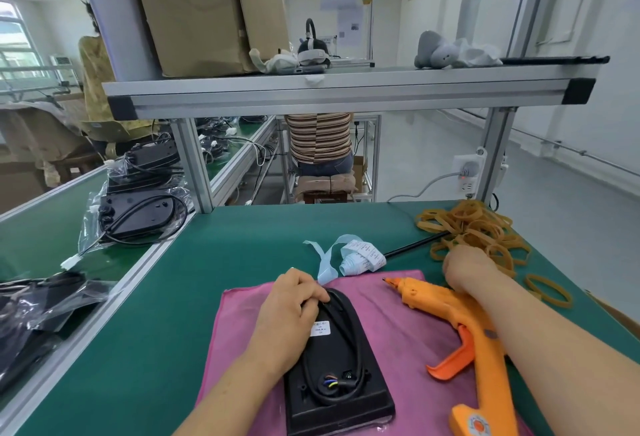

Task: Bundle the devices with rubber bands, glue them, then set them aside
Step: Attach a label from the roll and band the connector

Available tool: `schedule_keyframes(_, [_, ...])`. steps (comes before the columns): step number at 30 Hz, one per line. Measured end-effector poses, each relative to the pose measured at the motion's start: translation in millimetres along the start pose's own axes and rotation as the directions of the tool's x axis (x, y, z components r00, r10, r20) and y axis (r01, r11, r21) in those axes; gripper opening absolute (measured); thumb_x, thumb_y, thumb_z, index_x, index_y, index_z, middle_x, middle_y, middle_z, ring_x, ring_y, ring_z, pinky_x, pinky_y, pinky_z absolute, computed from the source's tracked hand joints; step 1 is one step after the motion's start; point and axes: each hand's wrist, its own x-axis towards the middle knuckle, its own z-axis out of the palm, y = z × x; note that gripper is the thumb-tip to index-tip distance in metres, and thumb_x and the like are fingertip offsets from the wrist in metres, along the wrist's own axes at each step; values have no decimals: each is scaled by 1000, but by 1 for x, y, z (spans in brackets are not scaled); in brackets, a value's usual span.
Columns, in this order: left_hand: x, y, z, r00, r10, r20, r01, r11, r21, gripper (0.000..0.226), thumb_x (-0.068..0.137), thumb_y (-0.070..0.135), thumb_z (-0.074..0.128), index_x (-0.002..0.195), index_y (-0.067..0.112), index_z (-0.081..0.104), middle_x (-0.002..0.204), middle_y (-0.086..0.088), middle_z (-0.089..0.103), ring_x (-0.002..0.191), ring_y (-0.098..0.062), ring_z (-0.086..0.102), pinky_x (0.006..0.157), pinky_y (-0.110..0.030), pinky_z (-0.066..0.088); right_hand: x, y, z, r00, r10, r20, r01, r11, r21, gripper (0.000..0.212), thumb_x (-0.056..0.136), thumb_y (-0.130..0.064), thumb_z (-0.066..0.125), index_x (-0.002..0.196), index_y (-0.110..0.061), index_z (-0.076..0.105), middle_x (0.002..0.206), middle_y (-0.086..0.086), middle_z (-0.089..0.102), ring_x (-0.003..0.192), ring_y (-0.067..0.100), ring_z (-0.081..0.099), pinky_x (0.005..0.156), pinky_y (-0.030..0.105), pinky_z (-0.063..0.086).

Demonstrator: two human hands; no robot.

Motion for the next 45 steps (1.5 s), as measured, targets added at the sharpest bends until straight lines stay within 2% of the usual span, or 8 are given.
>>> schedule_keyframes(7, [-4, 1, -3, 991, -16, -135, -4, 990, -142, 25, 88, 5, 64, 86, 28, 73, 103, 23, 57, 106, -2, 57, 86, -8, 40, -15, -2, -9, 983, -4, -182, 19, 997, 78, 18, 85, -1, 54, 85, -11, 68, 93, 5, 65, 85, 24, 62, 70, 32, 54])
schedule_keyframes(12, [12, 22, -21, 910, -292, -294, 128, 874, -469, 20, 93, 16, 62, 88, 32, 72, 92, 20, 72, 89, 5, 64, 82, -18, 46, -36, -27, -49, 870, -162, -466, 258, 955, 150, 27, 86, -1, 55, 92, -20, 73, 98, 4, 64, 87, 25, 60, 68, 31, 49])
schedule_keyframes(18, [30, 54, -30, 868, -485, 105, 402, 563, -722, 21, 98, 21, 53, 96, 11, 71, 95, -7, 74, 86, -17, 68, 82, -32, 52, -89, -91, -61, 698, -470, -541, 701, 604, 380, 16, 81, -6, 68, 79, -22, 73, 79, -12, 63, 71, 1, 54, 78, 26, 49])
schedule_keyframes(25, [16, 44, -47, 752, -317, 579, 654, 247, -715, 43, 104, 30, 35, 90, 10, 70, 85, -10, 74, 73, -19, 70, 80, -35, 49, -118, -127, -43, 613, -556, -561, 789, 460, 406, 20, 75, 1, 65, 81, -15, 75, 83, -3, 66, 80, 15, 62, 78, 34, 50])
schedule_keyframes(31, [3, 23, -58, 747, -119, 654, 660, 252, -708, 38, 85, 1, 38, 90, 12, 74, 88, -7, 68, 74, -16, 65, 64, -27, 50, -111, -128, -33, 774, -523, -358, 594, 402, 696, 27, 81, -5, 66, 102, -20, 73, 85, -11, 68, 76, 2, 61, 71, 16, 51])
schedule_keyframes(34, [1, 16, -65, 820, -83, 566, 570, 208, -795, 37, 85, -4, 45, 95, 14, 76, 96, -8, 69, 75, -15, 64, 57, -24, 49, -95, -122, -20, 855, -486, -182, 496, 661, 564, 24, 92, -20, 59, 114, -16, 69, 103, -2, 70, 93, 13, 61, 84, 26, 46])
schedule_keyframes(40, [5, -3, -65, 829, -346, 438, 542, 311, -781, 33, 92, -6, 54, 114, 13, 69, 104, -13, 74, 68, -13, 70, 51, -18, 53, -89, -121, -1, 903, -418, 99, 332, 825, 458, 53, 89, -67, 47, 66, -19, 50, 71, -4, 52, 64, 12, 47, 54, 26, 33])
schedule_keyframes(45, [1, -24, -56, 774, -618, 138, 572, 588, -572, 10, 95, 18, 65, 93, 12, 72, 77, -7, 76, 49, -6, 62, 41, -14, 40, -85, -116, 3, 858, -449, 249, 273, 810, 519, 54, 68, -72, 68, 85, -21, 64, 87, -9, 68, 76, 7, 62, 66, 25, 49])
